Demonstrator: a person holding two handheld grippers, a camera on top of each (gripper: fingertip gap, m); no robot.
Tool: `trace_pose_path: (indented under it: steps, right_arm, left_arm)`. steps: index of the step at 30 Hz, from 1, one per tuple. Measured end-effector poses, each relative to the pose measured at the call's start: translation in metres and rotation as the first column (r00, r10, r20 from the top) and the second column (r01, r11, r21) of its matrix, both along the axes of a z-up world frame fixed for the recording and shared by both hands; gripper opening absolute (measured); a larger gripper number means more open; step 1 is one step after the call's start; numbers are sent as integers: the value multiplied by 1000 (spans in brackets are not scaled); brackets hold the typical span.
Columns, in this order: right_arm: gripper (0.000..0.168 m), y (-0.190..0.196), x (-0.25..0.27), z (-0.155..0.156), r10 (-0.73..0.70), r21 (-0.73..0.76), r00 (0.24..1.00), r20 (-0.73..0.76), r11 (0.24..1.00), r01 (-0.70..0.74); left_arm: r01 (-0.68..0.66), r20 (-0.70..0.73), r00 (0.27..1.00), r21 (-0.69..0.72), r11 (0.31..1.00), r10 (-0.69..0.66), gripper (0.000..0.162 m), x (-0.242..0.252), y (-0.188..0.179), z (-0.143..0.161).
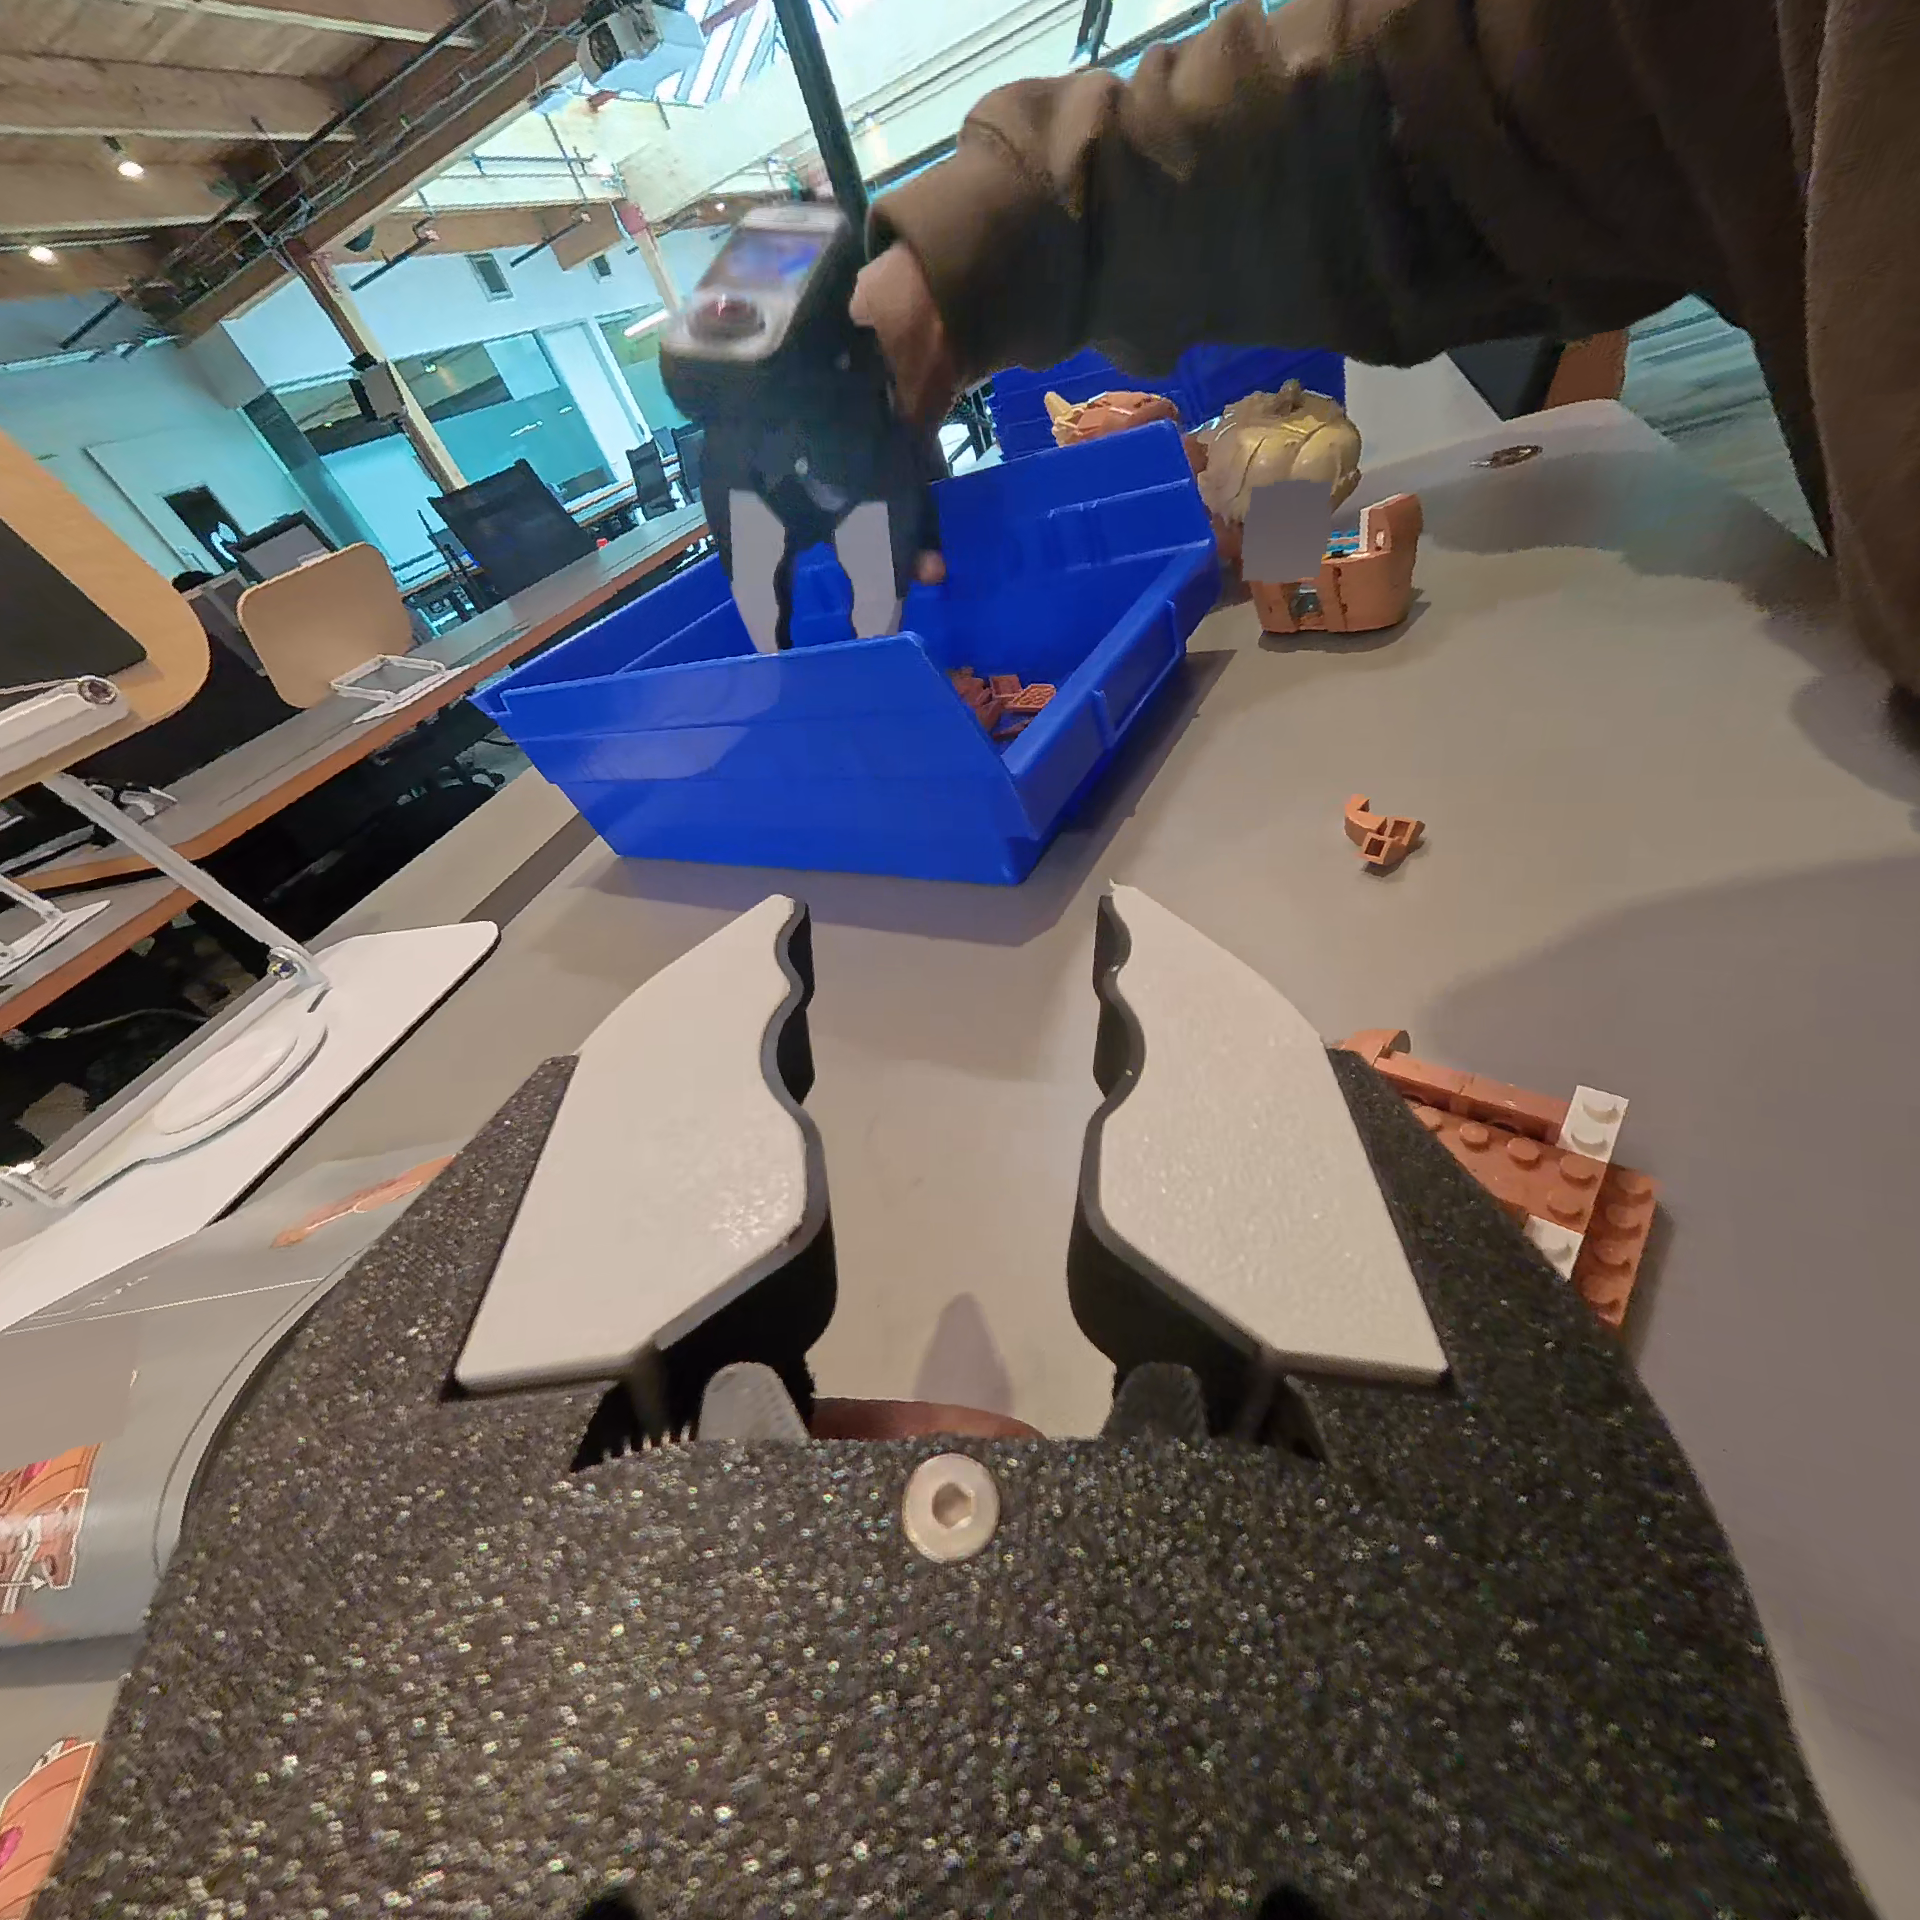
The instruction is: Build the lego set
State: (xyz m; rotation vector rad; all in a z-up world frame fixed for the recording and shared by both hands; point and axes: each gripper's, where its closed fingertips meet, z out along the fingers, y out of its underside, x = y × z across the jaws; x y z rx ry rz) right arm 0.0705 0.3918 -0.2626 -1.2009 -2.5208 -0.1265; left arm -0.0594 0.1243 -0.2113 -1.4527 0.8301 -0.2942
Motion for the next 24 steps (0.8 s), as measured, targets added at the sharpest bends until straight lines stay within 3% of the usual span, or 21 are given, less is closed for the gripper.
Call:
trace_pose_path:
  steps: [5,9,14,17,19,21,22,24]
  right_arm:
    - [44,18,3,-27,51,83,984,172,994,-66]
    - [27,9,-4,-31,70,-18,982,177,998,-67]
    - [27,8,-3,-30,35,-69,974,225,997,-20]
    - [27,-7,-6,-22,8,-231,982,188,972,37]
    - [26,-30,-17,-4,-64,-488,989,130,864,120]
    - [26,-52,-25,21,-130,-732,983,130,656,184]
    - [26,-58,-27,34,-147,-811,979,139,550,198]
    - [26,-59,-29,48,-171,-878,972,159,426,218]
  left_arm:
    - [-4,-16,1000,-1,1000,4,52,0,0,-2]
    - [-4,-21,1000,-2,1000,4,52,0,-1,-2]
    - [-7,-30,1000,-4,1000,6,52,0,0,-4]
    - [-10,-36,999,-5,1000,10,52,-1,-1,-4]
    - [-10,-36,999,-5,1000,10,52,-1,-1,-4]
    - [-9,-37,999,-7,1000,8,52,0,-1,-5]
    - [-8,-38,999,-6,1000,7,52,0,-1,-5]
    - [-5,-44,999,-7,1000,5,52,0,-2,-5]
